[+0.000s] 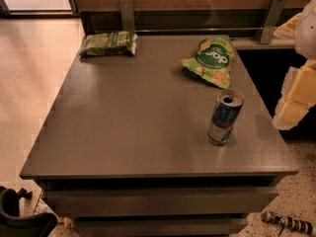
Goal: Move redbull can near green jalapeno chip bag
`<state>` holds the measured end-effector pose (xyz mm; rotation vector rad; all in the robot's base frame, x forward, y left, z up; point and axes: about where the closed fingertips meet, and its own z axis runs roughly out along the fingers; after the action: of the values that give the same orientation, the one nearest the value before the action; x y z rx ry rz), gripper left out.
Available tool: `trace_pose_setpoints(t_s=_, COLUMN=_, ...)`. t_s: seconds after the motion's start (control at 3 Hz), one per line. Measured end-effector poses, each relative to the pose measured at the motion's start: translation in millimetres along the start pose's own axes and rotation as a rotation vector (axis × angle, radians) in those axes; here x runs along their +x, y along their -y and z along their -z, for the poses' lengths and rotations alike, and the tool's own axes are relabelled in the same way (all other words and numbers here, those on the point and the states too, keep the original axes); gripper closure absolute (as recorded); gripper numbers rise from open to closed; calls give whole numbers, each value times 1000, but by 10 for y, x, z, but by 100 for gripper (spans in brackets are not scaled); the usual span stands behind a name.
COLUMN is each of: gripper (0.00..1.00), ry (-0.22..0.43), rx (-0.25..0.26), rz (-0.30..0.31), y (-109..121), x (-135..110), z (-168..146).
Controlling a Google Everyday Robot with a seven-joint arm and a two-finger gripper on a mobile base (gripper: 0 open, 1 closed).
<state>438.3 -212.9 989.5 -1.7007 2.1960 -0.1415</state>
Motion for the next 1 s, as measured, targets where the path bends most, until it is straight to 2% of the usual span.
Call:
trace_pose_setpoints(t_s=0.33, gripper=0, ry=0, rx=0, rz=0, y=0, x=0, z=0)
trace_pose_setpoints(t_s=0.67, gripper=0, ry=48, rx=-5, rz=-5, y=1, x=17, z=-18)
trace_pose_setpoints(t_s=1.0, gripper=0, ry=214, rx=1, rz=-51, y=118, x=380, z=-284)
